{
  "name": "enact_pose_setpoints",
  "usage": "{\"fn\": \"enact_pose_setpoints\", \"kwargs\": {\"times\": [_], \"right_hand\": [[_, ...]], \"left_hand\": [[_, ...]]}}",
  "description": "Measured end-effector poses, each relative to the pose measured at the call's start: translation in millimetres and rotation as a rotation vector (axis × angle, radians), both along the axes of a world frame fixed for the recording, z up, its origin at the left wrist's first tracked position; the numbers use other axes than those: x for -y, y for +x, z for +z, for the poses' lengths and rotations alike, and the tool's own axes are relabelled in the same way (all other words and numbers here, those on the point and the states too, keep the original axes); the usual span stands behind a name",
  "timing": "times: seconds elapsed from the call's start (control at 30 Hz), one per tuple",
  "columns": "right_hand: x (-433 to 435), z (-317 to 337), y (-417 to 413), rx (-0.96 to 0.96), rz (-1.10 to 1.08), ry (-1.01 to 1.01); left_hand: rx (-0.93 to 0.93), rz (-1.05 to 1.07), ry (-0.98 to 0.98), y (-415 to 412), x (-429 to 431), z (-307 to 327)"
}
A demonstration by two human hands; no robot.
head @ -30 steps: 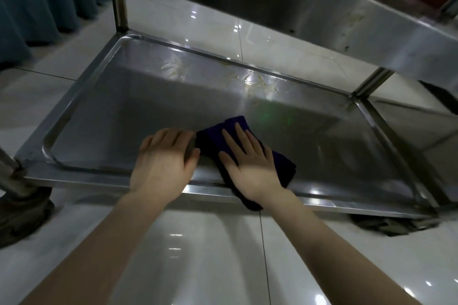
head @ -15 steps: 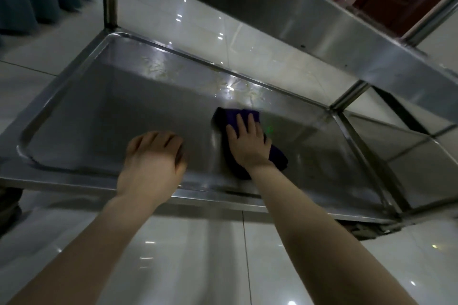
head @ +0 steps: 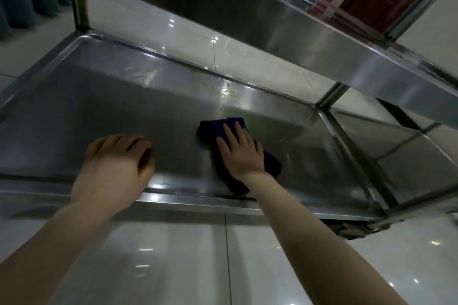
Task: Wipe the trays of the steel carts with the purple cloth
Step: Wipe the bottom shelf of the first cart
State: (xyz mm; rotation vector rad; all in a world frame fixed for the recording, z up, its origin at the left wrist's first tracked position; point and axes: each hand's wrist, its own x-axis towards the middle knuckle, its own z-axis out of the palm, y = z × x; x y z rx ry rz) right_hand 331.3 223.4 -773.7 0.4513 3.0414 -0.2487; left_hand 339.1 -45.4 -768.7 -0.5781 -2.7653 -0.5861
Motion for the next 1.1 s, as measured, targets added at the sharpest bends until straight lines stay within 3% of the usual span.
{"fn": "enact_pose_setpoints", "kwargs": {"times": [0.17, 0.33, 0.43, 0.63, 0.77, 1.0, 1.1], "right_hand": [[-21.1, 4.4, -54.7, 0.014, -0.039, -0.038], [-23.4, -5.4, 56.8, -0.05, 0.227, -0.018], [-28.4, -2.3, 108.4, -0.077, 0.297, 0.006], [-59.4, 5.4, 23.0, -0.011, 0.225, -0.065], [-65.2, 6.6, -9.4, -0.017, 0.144, -0.104], [-78.0, 3.8, 136.9, -0.137, 0.297, 0.0], [-90.2, 1.1, 145.0, -0.113, 0.282, 0.021]], "left_hand": [[0.045, -0.002, -0.012, -5.0, 0.5, -1.8], [0.097, 0.041, -0.044, 0.6, -4.5, 5.4], [0.085, 0.031, -0.163, 4.5, -12.5, 15.6], [0.211, 0.074, -0.334, 24.3, -58.0, 44.3], [0.174, 0.009, -0.167, 54.3, -113.5, 36.9], [0.12, -0.098, 0.017, 62.8, -162.6, 17.9], [0.094, -0.172, -0.002, 62.0, -168.5, 5.3]]}}
